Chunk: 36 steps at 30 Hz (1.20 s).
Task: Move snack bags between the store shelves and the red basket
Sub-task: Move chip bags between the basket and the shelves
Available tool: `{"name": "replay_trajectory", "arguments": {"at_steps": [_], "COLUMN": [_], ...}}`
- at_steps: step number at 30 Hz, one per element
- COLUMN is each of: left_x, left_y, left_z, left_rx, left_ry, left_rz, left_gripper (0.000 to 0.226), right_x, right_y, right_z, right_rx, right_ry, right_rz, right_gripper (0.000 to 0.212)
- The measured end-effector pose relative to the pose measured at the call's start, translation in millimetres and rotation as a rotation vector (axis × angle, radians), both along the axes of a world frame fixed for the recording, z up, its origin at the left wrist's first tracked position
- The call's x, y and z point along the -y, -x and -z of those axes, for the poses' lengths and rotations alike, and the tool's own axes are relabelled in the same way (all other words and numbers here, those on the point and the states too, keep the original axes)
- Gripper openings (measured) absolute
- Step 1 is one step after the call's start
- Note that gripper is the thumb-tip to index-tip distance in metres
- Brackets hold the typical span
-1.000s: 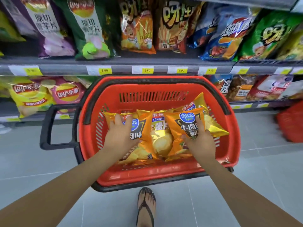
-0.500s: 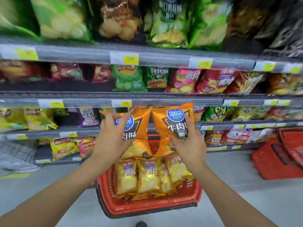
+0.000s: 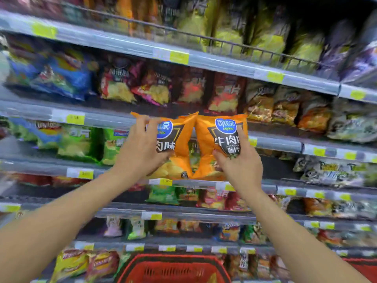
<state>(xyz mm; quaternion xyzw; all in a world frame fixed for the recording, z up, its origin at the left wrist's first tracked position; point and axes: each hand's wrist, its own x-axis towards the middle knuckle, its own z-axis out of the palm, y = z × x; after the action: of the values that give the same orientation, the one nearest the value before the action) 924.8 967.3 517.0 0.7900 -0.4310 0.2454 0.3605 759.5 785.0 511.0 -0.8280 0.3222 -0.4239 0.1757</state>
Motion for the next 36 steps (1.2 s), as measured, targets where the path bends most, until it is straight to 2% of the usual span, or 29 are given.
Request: {"name": "replay_trajectory", "arguments": {"at_steps": [6,12,17,20,25,28,34,36], "left_x": [-3.3,-31.5,-55.9,-64.7,-73.9,-71.6,-48.9,-38.3], "left_y": [-14.5,-45.5,-84.5,-113.9,-170.6,-200.8,-245.4,-258.7], "left_z": [-57.0,-92.7,-137.7,-176.8,-248.4,-278.9,-310.4,-316.8], "left_rx": [0.105,0.205,0.309,0.309,0.176,0.105,0.05,0.002], "left_ry": [0.096,0.165,0.269,0.294,0.18,0.081,-0.019,-0.074], "left_rz": [-0.032,-0.078,-0.049,-0.022,0.061,0.087,0.074,0.048], "left_gripper": [0.078,0.077,0.076,0.079,0.088,0.086,0.087,0.089], "right_x": [2.2,-20.7,-51.8,-72.0,-85.2,-82.0,-61.6,-51.1], "right_y": [-17.9,-56.4,-91.4,-116.5,-160.6,-185.4,-238.5,-254.2], "right_z": [-68.2,-108.6,-156.9,-194.3,-263.7,-297.5,-330.6,-337.6], "right_rx": [0.047,0.116,0.212,0.231,0.106,0.015,0.027,0.026], "right_ry": [0.034,0.098,0.135,0.167,0.124,0.062,0.008,-0.086], "right_rz": [-0.064,-0.084,-0.079,-0.034,0.015,0.019,0.003,-0.039], "right_gripper": [0.085,0.089,0.083,0.083,0.072,0.083,0.091,0.085]}}
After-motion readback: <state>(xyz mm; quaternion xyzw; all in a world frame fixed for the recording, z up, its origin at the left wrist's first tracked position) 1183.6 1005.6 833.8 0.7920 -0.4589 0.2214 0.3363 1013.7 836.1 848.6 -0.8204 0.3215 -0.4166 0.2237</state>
